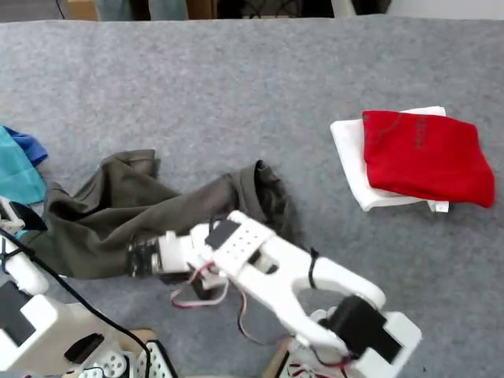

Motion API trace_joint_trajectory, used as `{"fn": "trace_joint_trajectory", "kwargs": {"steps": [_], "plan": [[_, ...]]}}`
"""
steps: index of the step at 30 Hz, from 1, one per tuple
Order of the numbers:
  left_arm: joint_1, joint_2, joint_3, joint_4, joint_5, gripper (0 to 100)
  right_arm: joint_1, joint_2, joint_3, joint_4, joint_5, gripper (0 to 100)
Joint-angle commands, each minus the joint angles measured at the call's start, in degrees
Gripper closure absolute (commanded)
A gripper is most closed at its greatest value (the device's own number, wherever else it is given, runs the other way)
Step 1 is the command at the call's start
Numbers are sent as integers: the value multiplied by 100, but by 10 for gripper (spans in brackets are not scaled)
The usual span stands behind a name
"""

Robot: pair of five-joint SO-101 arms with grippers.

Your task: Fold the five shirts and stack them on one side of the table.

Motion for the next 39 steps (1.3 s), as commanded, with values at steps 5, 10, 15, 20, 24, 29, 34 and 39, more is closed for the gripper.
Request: {"fn": "trace_joint_trajectory", "kwargs": {"steps": [5, 10, 15, 20, 24, 29, 34, 39], "plan": [[22, -202, 13, -26, -44, 712, 607, 136, -1490, 853, -70, 985], [31, -202, 13, -26, -44, 712, 1169, 119, -2607, 1178, -70, 985], [31, -202, 22, -26, -35, 712, 1837, 796, -3679, 914, -70, 985], [215, -202, 22, 26, -9, 712, 2453, 2158, -4857, 97, -70, 985], [356, -246, 22, 114, 0, 712, 2708, 3644, -6440, -35, -70, 985], [426, -246, 22, 273, -18, 712, 2998, 5710, -8927, -26, -70, 984], [391, -246, 22, 308, -35, 712, 3235, 7547, -11618, 633, -264, 982], [382, -246, 22, 316, -35, 712, 3402, 8637, -14220, 1925, -1732, 841]]}}
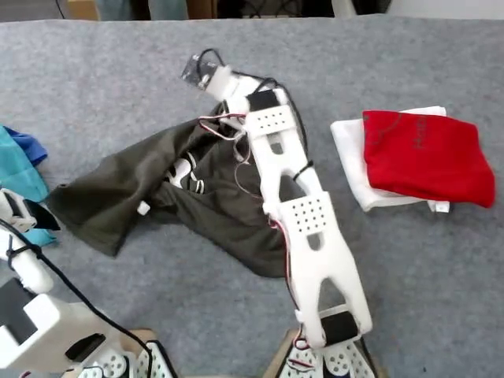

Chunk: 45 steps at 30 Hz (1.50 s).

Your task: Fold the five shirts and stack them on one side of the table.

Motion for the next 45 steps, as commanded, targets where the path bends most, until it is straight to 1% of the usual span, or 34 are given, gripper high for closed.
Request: {"fn": "trace_joint_trajectory", "kwargs": {"steps": [1, 3, 4, 7, 11, 12, 15, 17, 19, 22, 24, 25, 27, 29, 31, 33, 38, 42, 43, 45], "plan": [[4, -255, -13, 62, -35, 712, 202, 286, -1833, 870, -949, 805], [4, -255, -13, 62, -35, 712, 202, 22, -1675, 1398, -1160, 753], [4, -255, -13, 62, -35, 712, 202, -119, -1631, 1688, -1204, 746], [4, -255, -48, 273, -62, 712, 167, -497, -1745, 2514, -1371, 766], [40, -264, -48, 721, -396, 712, 88, -1112, -1745, 3692, -1547, 797], [22, -264, -31, 765, -431, 712, 70, -1253, -1710, 3824, -1582, 802], [-4, -264, -22, 932, -440, 712, 132, -1780, -1490, 3807, -2092, 804], [40, -369, -4, 1090, -440, 712, 26, -2246, -1024, 3807, -2374, 804], [110, -668, 145, 1134, -501, 712, -158, -2800, -215, 3807, -2549, 803], [470, -1424, 760, 1143, -545, 712, -527, -3758, 1358, 3798, -2796, 802], [848, -2013, 1262, 1099, -308, 712, -730, -4330, 2378, 3789, -2813, 803], [1059, -2251, 1543, 967, -79, 712, -800, -4567, 2844, 3771, -2813, 803], [1420, -2690, 2176, 580, 466, 712, -835, -4875, 3662, 3648, -2813, 803], [1701, -2884, 2712, 220, 853, 712, -818, -5042, 4365, 3490, -2813, 803], [1859, -2857, 3011, -53, 958, 712, -712, -5086, 4945, 3332, -2813, 802], [1859, -2716, 3116, -255, 958, 712, -659, -5086, 5376, 3121, -2822, 801], [1877, -1969, 3125, -905, 932, 712, -607, -5077, 6316, 2242, -3376, 801], [1886, -1240, 3116, -1741, 985, 713, -615, -5068, 7143, 1626, -3393, 802], [1903, -1073, 3090, -1881, 985, 720, -615, -5068, 7354, 1521, -3385, 803], [2044, -765, 2932, -1978, 976, 779, -615, -5077, 7626, 1477, -3376, 804]]}}
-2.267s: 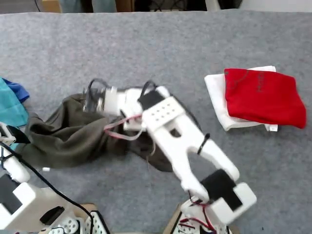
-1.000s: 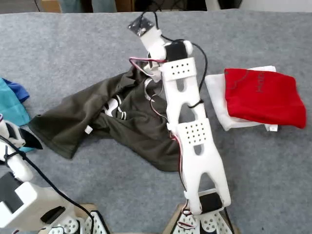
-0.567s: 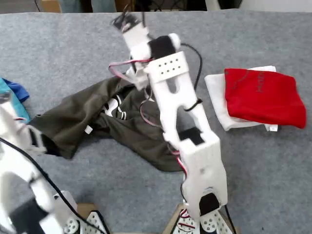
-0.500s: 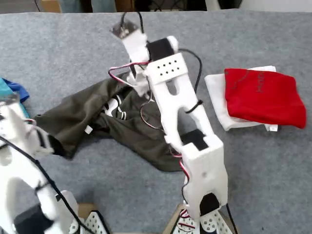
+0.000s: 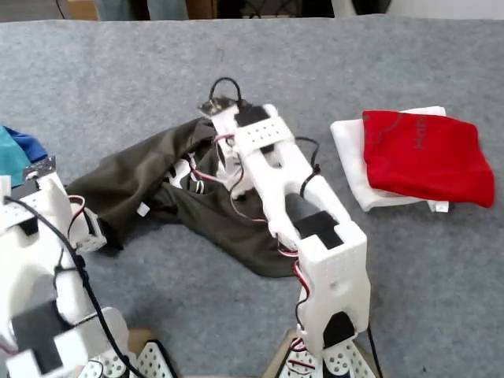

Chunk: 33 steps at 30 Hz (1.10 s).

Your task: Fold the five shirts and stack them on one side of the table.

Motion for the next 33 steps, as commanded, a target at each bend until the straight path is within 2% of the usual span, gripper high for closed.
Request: {"fn": "trace_joint_trajectory", "kwargs": {"steps": [1, 4, 7, 9, 17, 21, 28, 33], "plan": [[259, 448, -338, -211, 35, 820, 88, -374, 382, -167, -35, 804], [514, 853, -699, -193, 35, 958, 114, -382, 514, -167, -35, 845], [585, 1081, -1059, -70, 53, 964, 123, -409, 514, -79, -26, 991], [558, 1081, -1376, 114, 18, 971, 123, -409, 514, 158, -26, 963], [558, 1081, -2967, 1011, 18, 971, 273, -708, 541, 1248, 387, 983], [558, 1081, -3908, 1626, 18, 971, 475, -1341, 690, 1793, 888, 983], [558, 1081, -5473, 2541, 18, 971, 633, -2853, 2545, 1987, 1978, 983], [400, 1081, -6466, 2813, 53, 971, 633, -3987, 3925, 2075, 2778, 983]]}}
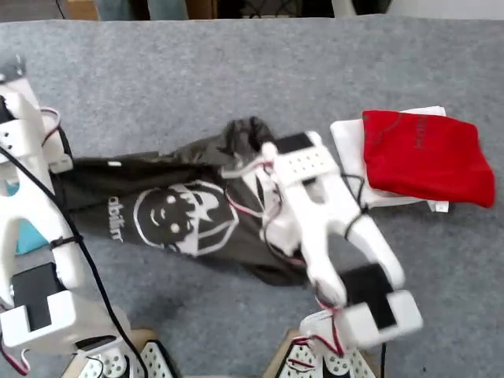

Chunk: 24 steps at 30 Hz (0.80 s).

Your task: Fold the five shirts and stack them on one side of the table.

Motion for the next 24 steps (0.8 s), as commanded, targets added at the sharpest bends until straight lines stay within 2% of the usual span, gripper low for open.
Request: {"fn": "trace_joint_trajectory", "kwargs": {"steps": [1, 5, 8, 13, 16, 20, 24], "plan": [[-171, -18, -901, 88, 26, 971, 88, -936, 857, 158, 607, 983], [-330, 44, -1429, -62, 35, 971, 88, -1666, 1455, 176, 1327, 983], [-242, 193, -1305, -615, 149, 971, 88, -2026, 1455, 158, 1415, 983], [-198, 1064, -1130, -1749, 905, 966, 88, -2202, 1420, 158, 1407, 973], [-233, 1802, -1305, -2084, 1433, 920, 88, -2202, 1314, 167, 1407, 897], [-233, 2690, -1833, -1697, 1609, 734, 62, -2202, 980, 167, 1442, 799], [-479, 3244, -2589, -835, 1538, 709, 62, -2158, 312, 158, 1442, 794]]}}
